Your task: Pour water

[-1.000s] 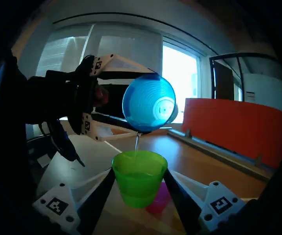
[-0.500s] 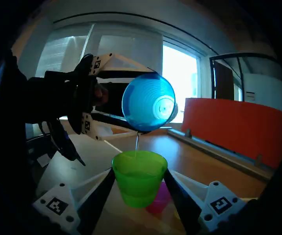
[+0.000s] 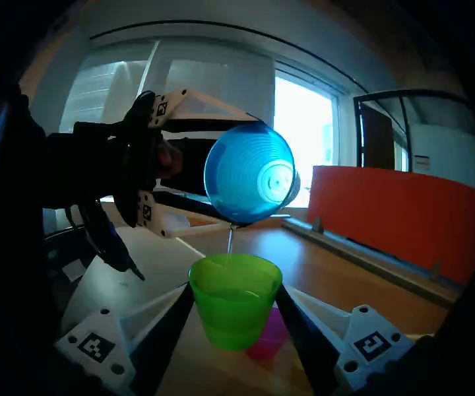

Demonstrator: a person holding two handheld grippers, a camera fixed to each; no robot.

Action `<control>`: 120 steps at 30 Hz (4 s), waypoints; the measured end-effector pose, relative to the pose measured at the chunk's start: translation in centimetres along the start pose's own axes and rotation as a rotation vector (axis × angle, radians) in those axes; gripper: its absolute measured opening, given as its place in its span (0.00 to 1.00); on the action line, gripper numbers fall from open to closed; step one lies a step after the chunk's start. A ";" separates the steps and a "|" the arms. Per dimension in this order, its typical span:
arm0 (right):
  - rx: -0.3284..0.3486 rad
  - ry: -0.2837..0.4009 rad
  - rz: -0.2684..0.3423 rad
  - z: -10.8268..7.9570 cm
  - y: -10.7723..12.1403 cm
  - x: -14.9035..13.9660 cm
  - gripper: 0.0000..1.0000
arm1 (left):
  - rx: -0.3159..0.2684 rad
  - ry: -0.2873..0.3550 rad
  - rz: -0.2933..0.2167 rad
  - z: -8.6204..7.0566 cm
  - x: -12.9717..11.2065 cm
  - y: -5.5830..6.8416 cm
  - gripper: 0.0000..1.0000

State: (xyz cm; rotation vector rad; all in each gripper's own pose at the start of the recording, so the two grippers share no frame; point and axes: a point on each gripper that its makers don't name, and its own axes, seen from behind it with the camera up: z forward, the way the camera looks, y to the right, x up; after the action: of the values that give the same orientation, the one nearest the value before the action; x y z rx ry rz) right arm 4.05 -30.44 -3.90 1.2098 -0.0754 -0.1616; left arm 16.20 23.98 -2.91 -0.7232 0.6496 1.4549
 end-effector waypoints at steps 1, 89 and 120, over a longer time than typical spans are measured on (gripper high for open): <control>0.000 -0.001 -0.001 0.0 0.0 0.0 0.90 | 0.000 0.000 0.001 0.0 0.0 0.0 0.87; -0.031 0.009 -0.018 -0.4 0.4 0.6 0.90 | 0.073 -0.079 -0.378 -0.5 -3.2 -1.2 0.87; -0.040 0.005 -0.029 -0.7 0.2 1.4 0.90 | 0.074 -0.142 -0.917 -2.1 -5.2 -0.3 0.87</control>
State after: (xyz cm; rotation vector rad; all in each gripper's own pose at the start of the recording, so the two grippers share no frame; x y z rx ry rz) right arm 5.50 -29.98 -3.99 1.1715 -0.0497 -0.1844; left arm 16.45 19.05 -0.25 -0.7134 0.1940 0.6207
